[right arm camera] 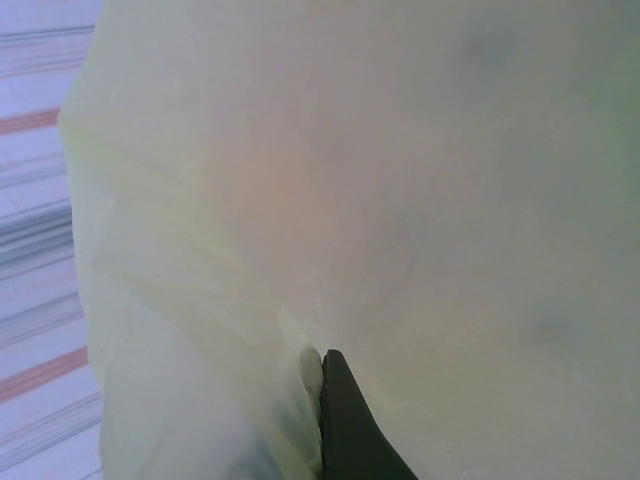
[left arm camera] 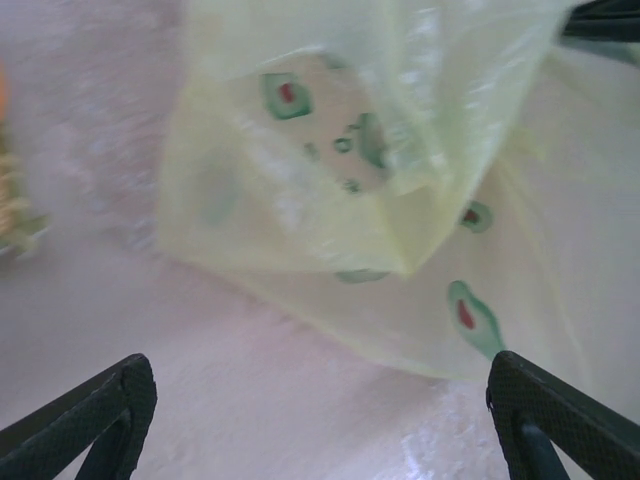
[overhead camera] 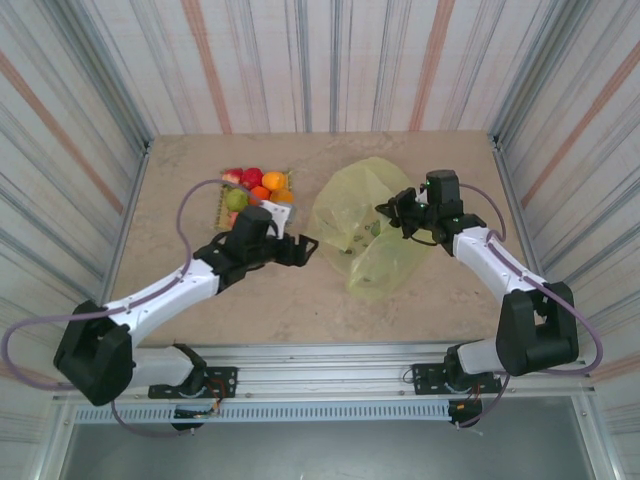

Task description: Place the fruits into the plastic bag

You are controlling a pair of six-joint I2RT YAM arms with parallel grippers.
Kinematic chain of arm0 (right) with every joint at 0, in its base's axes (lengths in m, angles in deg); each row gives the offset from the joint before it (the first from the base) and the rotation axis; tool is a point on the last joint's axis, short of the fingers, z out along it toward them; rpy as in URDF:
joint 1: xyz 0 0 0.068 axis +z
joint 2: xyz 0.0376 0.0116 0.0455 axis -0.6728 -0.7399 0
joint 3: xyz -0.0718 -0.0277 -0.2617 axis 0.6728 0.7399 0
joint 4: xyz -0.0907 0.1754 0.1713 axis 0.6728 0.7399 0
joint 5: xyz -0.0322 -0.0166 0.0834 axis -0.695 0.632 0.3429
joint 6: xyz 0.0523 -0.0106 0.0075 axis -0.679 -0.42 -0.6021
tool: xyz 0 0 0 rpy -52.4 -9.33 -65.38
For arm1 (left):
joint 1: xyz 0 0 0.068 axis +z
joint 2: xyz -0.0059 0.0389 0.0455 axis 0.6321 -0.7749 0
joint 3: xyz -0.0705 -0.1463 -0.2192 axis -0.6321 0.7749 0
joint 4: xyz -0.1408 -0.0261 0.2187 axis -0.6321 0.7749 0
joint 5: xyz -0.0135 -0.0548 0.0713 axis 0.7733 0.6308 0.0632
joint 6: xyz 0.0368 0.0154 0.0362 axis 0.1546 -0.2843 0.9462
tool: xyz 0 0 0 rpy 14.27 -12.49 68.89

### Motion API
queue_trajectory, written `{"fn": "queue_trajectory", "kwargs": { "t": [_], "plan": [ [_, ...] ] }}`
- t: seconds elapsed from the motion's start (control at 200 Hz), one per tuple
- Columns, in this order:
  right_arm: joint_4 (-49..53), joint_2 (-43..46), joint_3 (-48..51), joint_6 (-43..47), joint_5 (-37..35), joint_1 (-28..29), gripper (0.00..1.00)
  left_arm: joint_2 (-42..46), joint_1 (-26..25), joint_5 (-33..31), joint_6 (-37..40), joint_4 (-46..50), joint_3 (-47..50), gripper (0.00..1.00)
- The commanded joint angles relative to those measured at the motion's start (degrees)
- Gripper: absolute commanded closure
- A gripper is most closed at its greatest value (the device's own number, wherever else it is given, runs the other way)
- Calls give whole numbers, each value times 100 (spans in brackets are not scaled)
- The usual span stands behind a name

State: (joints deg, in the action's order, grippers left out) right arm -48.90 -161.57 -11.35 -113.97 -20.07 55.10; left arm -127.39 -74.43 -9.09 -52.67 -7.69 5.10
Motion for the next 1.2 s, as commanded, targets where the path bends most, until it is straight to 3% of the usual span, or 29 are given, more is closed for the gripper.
{"fn": "queue_trajectory", "kwargs": {
  "t": [0.0, 0.291, 0.426, 0.651, 1.192],
  "plan": [
    [105, -48, -229, 301, 36, -27, 100, 397, 638, 86, -334, 462, 190, 10],
    [783, -134, -547, 1464, -100, -17, 100, 13, 2584, -5, 139, 1532, -532, 10],
    [968, -161, -619, 1779, -164, -16, 100, -520, 3195, 395, 0, 1462, -677, 12],
    [1035, -389, -803, 1995, 30, -29, 100, -1517, 3224, 295, 135, 1392, -1295, 15],
    [841, -625, -817, 1956, 273, -91, 100, -3158, 3183, -253, 658, 1605, -2662, 56]
  ]
}}
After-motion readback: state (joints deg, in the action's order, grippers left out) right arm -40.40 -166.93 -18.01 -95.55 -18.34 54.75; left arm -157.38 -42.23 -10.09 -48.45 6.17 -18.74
